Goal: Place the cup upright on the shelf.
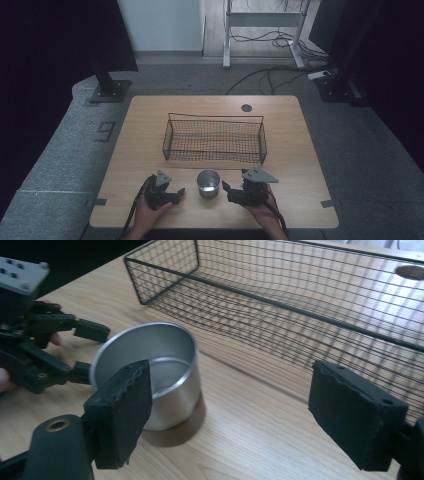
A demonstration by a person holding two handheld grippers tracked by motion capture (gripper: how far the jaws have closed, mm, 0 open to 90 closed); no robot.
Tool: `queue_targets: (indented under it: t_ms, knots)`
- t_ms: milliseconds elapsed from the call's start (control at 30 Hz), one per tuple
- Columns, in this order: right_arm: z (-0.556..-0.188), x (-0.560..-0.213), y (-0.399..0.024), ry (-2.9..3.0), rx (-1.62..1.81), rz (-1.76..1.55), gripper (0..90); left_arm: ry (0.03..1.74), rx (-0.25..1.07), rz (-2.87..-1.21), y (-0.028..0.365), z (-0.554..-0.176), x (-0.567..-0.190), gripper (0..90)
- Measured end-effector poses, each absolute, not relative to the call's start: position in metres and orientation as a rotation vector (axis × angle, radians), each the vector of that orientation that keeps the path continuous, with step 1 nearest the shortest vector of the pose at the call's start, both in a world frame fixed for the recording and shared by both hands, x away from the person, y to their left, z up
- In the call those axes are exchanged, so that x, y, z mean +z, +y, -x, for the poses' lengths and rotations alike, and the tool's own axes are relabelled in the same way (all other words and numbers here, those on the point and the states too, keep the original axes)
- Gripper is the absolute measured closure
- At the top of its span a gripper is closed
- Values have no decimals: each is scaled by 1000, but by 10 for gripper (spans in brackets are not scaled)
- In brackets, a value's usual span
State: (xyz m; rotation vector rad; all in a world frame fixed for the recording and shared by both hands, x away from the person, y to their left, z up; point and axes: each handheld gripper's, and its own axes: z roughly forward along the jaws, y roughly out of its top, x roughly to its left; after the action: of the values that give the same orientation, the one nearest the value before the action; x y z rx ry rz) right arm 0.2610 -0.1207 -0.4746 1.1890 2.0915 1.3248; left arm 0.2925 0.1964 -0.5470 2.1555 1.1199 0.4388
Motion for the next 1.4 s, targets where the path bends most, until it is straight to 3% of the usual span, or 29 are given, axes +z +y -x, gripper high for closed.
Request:
queue_targets:
  t_ms: [1100, 1400]
  knots:
    - [-269, -473, -68, 2193, 1369, -1104, 162, 1120, 439, -2155, 196, -292, -547, 166]
    - [-271, -482, -61, 2230, 1308, -1111, 114, 1120, 439, -2156, 196, -292, -547, 166]
